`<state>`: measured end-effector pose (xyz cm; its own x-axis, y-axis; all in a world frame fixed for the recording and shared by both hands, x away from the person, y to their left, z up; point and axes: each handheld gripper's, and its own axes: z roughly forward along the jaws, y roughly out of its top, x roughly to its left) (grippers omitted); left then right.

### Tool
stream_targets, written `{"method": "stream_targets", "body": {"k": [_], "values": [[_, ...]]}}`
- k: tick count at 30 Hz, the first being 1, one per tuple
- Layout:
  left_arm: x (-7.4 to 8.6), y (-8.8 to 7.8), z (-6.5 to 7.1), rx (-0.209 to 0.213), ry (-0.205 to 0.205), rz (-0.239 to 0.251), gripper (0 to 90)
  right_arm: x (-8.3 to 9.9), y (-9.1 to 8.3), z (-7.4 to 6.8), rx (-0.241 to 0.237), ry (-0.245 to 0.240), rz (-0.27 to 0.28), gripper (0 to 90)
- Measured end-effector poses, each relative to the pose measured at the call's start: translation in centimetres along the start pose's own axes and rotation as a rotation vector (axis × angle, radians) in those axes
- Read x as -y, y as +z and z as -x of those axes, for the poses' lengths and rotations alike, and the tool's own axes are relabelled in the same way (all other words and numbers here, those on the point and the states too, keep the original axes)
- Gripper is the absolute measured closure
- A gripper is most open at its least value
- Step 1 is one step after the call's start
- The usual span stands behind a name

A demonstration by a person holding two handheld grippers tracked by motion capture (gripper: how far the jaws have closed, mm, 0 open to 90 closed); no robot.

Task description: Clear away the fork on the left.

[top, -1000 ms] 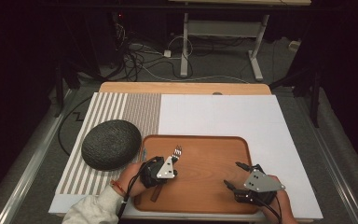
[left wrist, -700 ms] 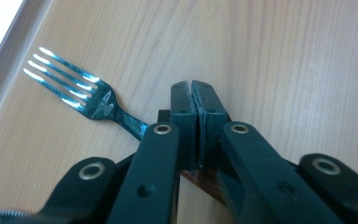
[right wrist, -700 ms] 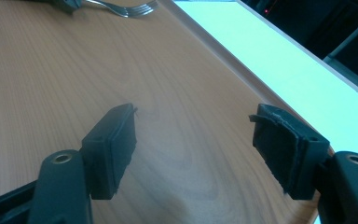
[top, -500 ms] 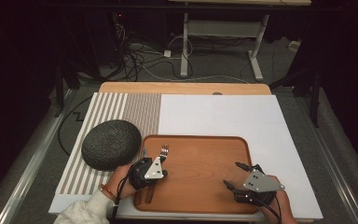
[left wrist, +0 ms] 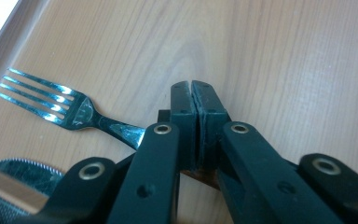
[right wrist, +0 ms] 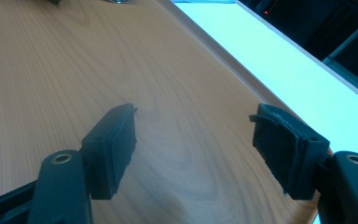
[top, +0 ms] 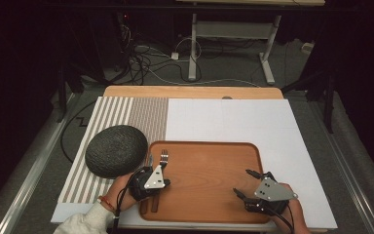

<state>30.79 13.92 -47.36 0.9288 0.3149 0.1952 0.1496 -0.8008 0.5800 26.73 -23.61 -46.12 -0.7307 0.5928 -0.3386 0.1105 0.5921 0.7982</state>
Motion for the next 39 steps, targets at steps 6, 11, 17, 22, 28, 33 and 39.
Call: {"method": "stream_targets", "body": {"k": [6,11,17,22,28,33,39], "values": [[0.5,-0.4,0.0,-0.004,-0.006,-0.002,85.4,-0.1,0.0,-0.1,-0.003,-0.003,0.001,30.3],[0.9,-0.6,0.0,-0.002,-0.013,0.0,85.4,-0.1,0.0,-0.1,-0.002,0.0,-0.004,30.3],[1.3,-0.8,-0.1,0.003,-0.021,0.008,85.4,-0.1,0.0,-0.1,-0.004,0.0,-0.003,30.3],[1.5,-0.9,-0.2,0.007,-0.019,0.011,85.3,-0.1,0.1,-0.1,-0.006,-0.001,-0.003,30.3],[1.4,-0.9,-0.3,-0.001,-0.033,0.008,77.6,-0.1,0.1,-0.1,-0.007,-0.004,-0.003,30.3],[1.1,-0.9,-0.1,-0.018,-0.009,0.008,65.5,-0.1,0.1,-0.2,-0.007,-0.005,-0.005,30.3],[0.6,-1.1,0.0,-0.055,-0.012,0.069,44.1,-0.1,0.1,-0.2,-0.007,-0.003,-0.002,30.3]]}}
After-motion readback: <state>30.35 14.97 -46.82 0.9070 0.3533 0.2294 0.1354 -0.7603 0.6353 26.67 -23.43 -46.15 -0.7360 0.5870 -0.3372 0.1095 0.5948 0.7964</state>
